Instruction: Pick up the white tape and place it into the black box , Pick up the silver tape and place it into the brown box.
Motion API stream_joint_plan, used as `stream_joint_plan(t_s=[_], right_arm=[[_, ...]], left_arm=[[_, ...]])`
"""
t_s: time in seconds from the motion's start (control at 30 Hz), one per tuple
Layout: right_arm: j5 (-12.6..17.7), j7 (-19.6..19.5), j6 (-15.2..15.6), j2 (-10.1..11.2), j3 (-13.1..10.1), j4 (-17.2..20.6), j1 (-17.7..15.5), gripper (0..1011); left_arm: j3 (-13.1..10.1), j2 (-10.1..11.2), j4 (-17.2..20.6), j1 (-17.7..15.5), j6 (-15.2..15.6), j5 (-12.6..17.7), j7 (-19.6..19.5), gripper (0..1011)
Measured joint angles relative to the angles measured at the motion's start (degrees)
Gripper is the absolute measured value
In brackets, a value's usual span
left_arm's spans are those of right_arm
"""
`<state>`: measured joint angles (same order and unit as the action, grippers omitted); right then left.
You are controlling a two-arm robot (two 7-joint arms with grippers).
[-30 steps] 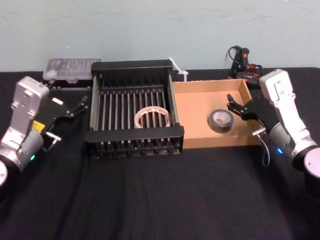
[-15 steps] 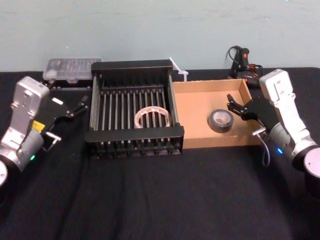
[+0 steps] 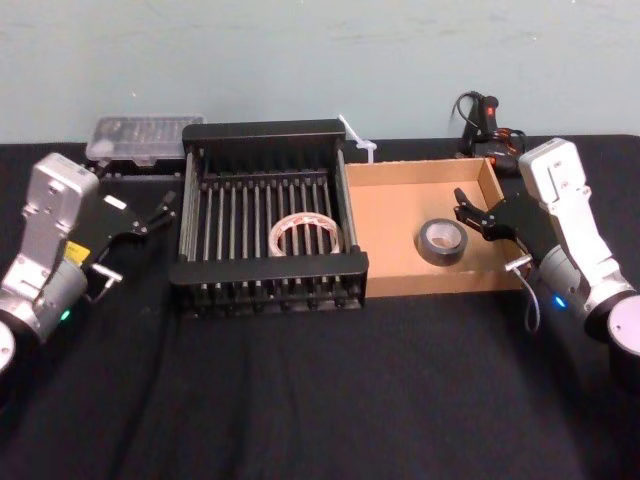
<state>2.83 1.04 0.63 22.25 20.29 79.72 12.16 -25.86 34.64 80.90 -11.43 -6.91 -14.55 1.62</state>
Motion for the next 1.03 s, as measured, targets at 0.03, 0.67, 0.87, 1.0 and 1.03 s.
stream_joint_plan(t_s=[0.03, 0.67, 0.87, 1.0, 1.03], right_arm=[[0.00, 0.00, 0.00, 0.00, 0.00, 0.00, 0.00, 1002], [0.00, 0.00, 0.00, 0.00, 0.00, 0.00, 0.00, 1002], [0.00, 0.00, 0.00, 0.00, 0.00, 0.00, 0.00, 1002], [0.00, 0.00, 0.00, 0.00, 0.00, 0.00, 0.00, 1002], [0.00, 0.00, 0.00, 0.00, 0.00, 0.00, 0.00, 1002]], left_arm=[[0.00, 0.00, 0.00, 0.00, 0.00, 0.00, 0.00, 1001], [0.00, 0.00, 0.00, 0.00, 0.00, 0.00, 0.00, 1001], [0.00, 0.00, 0.00, 0.00, 0.00, 0.00, 0.00, 1001], [0.00, 0.00, 0.00, 0.00, 0.00, 0.00, 0.00, 1001], [0.00, 0.00, 0.00, 0.00, 0.00, 0.00, 0.00, 1001]])
